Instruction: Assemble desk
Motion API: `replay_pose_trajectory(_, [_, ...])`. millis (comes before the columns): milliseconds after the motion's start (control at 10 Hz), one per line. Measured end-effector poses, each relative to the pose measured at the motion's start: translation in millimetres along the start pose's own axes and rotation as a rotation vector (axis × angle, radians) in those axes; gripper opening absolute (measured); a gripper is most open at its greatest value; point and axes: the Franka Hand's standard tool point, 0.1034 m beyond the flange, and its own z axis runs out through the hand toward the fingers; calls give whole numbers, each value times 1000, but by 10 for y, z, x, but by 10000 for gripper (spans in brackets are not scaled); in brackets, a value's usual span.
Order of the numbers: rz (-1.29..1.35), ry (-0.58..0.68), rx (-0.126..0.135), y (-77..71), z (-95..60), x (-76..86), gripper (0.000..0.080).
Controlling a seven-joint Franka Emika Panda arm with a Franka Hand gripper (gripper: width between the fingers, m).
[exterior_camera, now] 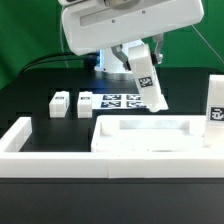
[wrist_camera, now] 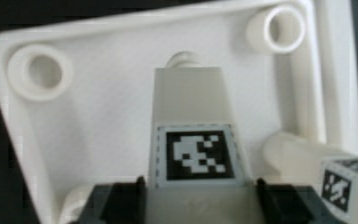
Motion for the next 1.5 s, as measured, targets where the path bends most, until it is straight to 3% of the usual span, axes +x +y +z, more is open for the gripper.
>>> replay_pose_trajectory(100, [-98, 53, -46, 113, 31, 47, 288])
replay_pose_trajectory(300, [-220, 225, -116, 218, -166, 233, 288])
replay_pose_trajectory(400, [-224, 197, -106, 215, -210, 220, 288])
replay_pose_trajectory(800, [-230, 192, -108, 229, -171, 232, 288])
replay_pose_trajectory(1000, [-311, 220, -143, 305, -127, 428, 288])
replay_pose_trajectory(1100, [-329, 231, -146, 303, -150, 503, 288])
replay_pose_trajectory(1400, [-326, 246, -154, 327, -135, 500, 288])
replay_pose_trajectory(1500, [-334, 323, -177, 385, -171, 564, 288])
